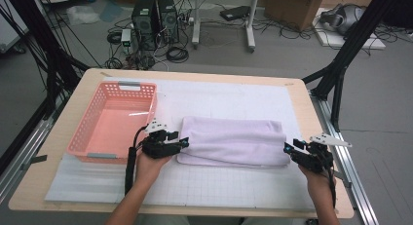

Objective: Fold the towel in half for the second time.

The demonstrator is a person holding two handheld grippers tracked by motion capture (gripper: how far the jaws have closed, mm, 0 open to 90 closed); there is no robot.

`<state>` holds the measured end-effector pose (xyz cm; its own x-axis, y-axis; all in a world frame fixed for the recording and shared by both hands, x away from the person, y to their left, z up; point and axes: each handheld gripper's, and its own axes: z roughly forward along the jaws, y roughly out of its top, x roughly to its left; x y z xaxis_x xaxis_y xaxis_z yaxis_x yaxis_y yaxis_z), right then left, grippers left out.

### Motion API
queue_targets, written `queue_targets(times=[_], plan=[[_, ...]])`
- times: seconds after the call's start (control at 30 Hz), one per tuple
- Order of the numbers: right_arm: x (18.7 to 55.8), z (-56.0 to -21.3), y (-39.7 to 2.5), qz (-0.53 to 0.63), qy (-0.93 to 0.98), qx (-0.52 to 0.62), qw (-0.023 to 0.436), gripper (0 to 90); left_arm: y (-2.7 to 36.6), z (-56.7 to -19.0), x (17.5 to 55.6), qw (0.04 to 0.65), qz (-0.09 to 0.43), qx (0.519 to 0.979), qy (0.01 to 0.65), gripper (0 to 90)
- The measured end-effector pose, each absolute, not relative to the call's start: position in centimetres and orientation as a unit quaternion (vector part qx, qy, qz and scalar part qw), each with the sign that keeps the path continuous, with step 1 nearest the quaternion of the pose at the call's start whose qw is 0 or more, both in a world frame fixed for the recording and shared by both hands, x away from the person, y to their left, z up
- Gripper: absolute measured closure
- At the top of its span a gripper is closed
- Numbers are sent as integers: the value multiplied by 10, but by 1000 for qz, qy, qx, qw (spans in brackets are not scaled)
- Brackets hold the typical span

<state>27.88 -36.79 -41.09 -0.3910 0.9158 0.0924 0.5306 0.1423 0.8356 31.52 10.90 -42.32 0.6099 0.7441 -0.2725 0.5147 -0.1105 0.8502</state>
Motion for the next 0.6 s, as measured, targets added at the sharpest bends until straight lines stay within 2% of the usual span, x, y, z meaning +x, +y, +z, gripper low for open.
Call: queue_targets(times=[0.23,0.4,0.47,0.53,0.6], plan=[[262,-413,-370,425,724,498,217,587,116,-430,294,527,87,738,412,477],[261,-419,-365,418,734,496,203,606,114,-436,293,524,70,745,407,503],[265,-424,-361,400,744,498,198,608,109,-441,293,514,60,754,405,548],[268,-429,-359,390,749,502,188,642,106,-444,292,502,61,766,398,666],[270,-433,-358,378,760,498,177,810,105,-445,291,497,74,769,395,815]])
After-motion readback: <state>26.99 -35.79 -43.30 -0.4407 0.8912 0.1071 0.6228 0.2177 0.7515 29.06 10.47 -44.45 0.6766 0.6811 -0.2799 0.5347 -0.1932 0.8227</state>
